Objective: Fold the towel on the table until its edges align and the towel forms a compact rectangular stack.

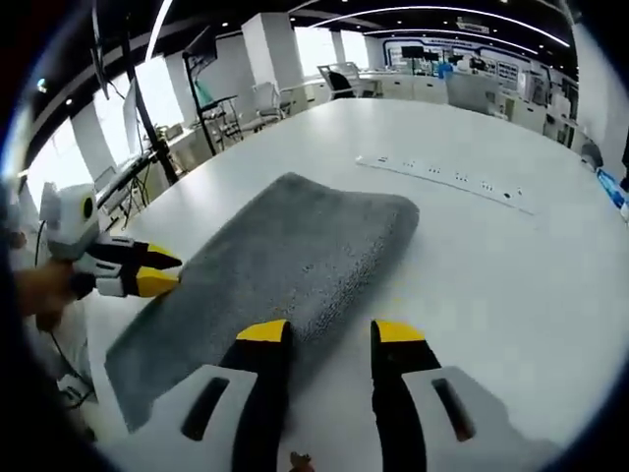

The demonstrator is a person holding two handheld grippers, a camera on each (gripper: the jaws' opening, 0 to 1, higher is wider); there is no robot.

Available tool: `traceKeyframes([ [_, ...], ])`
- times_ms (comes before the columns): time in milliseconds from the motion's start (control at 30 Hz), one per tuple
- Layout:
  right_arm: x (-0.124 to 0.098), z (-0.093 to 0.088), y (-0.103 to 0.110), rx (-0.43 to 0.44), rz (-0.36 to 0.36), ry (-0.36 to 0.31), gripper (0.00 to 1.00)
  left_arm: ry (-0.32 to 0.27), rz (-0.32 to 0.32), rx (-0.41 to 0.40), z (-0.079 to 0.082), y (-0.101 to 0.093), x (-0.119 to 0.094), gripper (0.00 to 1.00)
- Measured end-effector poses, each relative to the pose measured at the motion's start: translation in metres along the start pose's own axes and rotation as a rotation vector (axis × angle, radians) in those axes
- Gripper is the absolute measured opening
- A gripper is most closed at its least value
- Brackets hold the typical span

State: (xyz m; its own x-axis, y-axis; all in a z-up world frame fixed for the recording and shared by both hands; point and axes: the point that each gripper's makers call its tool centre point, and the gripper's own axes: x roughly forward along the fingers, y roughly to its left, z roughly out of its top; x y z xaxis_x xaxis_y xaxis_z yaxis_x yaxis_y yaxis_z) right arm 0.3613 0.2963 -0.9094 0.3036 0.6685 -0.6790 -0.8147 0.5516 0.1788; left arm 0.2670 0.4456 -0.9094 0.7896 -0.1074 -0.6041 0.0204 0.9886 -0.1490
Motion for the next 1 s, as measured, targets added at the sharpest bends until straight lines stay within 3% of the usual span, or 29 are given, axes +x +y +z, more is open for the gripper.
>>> traceKeyframes([
  [333,-0.009,-0.01,0.012,0.07,0.024,-0.024,0.3,0.012,-0.027,-0.047,-0.004,-0.001,0.005,0.22],
  [700,-0.008,-0.024,0.02,0.163,0.037,-0.03,0.14,0.008,-0.052,-0.079,-0.005,-0.006,0.007,0.16],
  [833,-0.009,-0.026,0.018,0.17,0.035,-0.038,0.08,0.006,-0.059,-0.096,-0.005,-0.009,0.008,0.13],
  [1000,-0.014,-0.027,0.015,0.152,0.033,-0.042,0.07,0.008,-0.038,-0.055,-0.004,-0.017,0.01,0.11],
])
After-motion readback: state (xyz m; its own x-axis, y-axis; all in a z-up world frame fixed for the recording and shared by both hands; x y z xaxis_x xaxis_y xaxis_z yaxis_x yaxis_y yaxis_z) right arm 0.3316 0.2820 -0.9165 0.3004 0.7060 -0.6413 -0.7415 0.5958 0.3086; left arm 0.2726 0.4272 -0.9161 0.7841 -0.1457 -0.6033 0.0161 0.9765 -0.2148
